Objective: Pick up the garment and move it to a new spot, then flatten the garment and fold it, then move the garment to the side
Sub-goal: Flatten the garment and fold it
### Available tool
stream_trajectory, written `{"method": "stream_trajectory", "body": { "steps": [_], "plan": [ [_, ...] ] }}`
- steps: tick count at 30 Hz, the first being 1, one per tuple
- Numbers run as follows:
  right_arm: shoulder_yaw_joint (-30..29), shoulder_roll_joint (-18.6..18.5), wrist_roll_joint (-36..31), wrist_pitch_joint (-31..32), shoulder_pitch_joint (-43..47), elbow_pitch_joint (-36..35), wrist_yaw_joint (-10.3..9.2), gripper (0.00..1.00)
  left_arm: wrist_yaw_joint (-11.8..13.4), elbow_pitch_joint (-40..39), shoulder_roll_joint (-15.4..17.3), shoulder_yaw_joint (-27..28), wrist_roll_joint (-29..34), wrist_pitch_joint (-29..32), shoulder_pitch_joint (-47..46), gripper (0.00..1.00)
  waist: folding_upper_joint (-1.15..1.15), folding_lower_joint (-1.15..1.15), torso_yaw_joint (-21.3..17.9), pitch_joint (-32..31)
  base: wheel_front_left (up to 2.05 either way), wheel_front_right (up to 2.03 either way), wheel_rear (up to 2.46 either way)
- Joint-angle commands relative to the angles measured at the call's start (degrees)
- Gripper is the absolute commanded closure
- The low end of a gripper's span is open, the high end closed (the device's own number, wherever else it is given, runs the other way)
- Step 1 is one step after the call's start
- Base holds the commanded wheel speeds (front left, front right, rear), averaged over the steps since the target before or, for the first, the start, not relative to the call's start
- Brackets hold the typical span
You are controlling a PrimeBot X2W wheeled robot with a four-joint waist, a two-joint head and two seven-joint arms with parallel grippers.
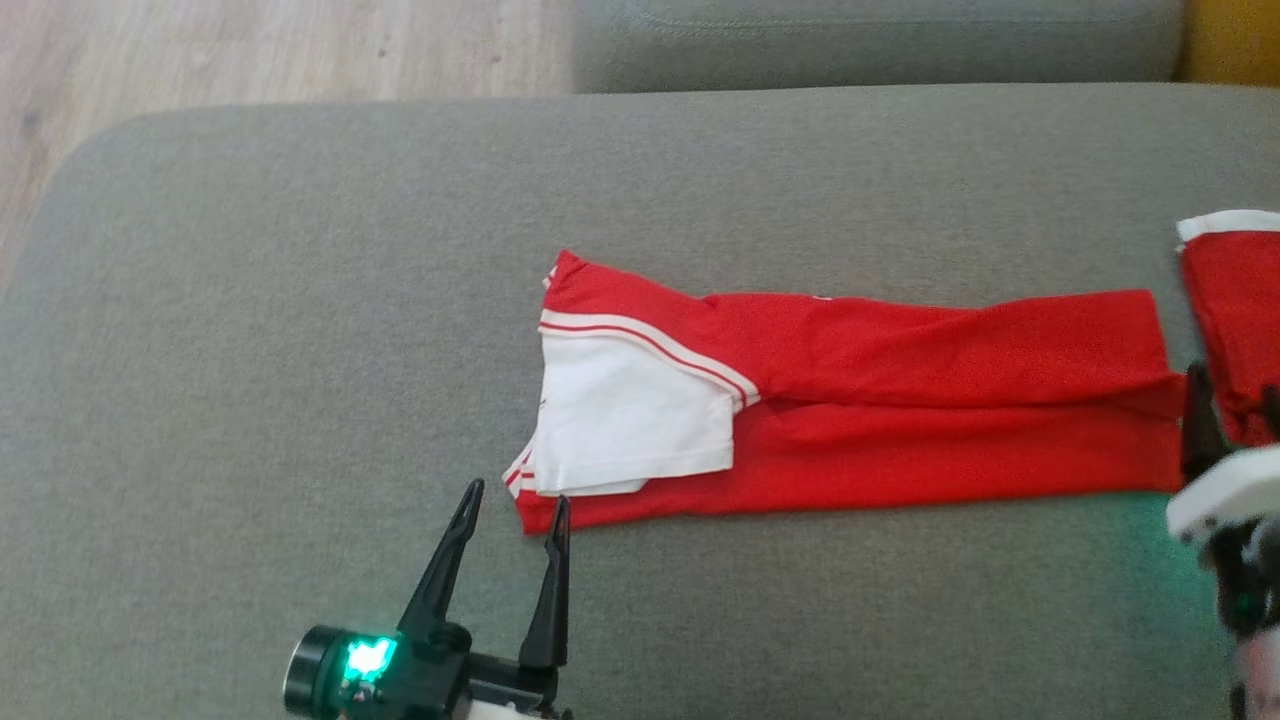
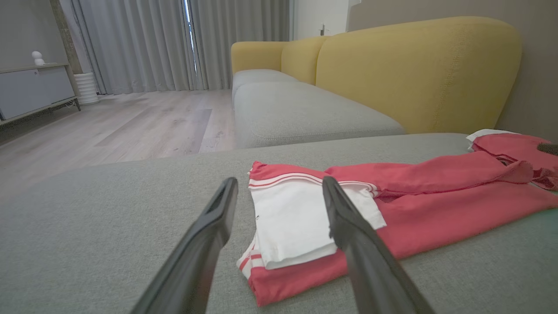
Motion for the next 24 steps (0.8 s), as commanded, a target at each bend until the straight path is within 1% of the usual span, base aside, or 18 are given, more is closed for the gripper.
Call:
{"method": "stream_trajectory", "body": {
  "steps": [1, 6, 10, 15, 24],
  "plan": [
    [-0.05, -0.69, -1.91, 0.41, -3.53, -0.66, 0.37, 0.0, -0.58, -1.43, -0.58, 2.8, 1.02, -0.54, -1.4, 0.0, 0.0, 0.0, 0.96, 0.86, 0.0, 0.0, 0.0],
    [-3.64, -0.62, -7.52, 2.71, -9.26, 4.66, 0.37, 0.0, -3.03, -0.74, -2.49, 4.6, 3.43, -0.54, -1.37, 0.0, 0.0, 0.0, 2.28, 2.53, 0.0, 0.0, 0.0],
    [-5.52, -0.22, -10.95, 3.56, -10.03, 8.8, 0.37, 0.0, -4.77, 0.04, -3.74, 5.77, 4.91, -0.54, -1.16, 0.0, 0.0, 0.0, 2.77, 2.76, 0.0, 0.0, 0.0],
    [-6.35, 1.46, -11.63, 4.02, -7.77, 11.22, 0.37, 0.0, -6.28, 0.77, -4.86, 7.22, 6.46, -0.54, -0.28, 0.0, 0.0, 0.0, 2.53, 2.04, 0.0, 0.0, 0.0],
    [-8.93, 3.35, -9.57, 5.49, -4.89, 12.43, 0.37, 0.0, -8.8, 1.5, -6.24, 8.6, 8.52, -0.54, 0.94, 0.0, 0.0, 0.0, 3.28, 0.78, 0.0, 0.0, 0.0]
  ]
}}
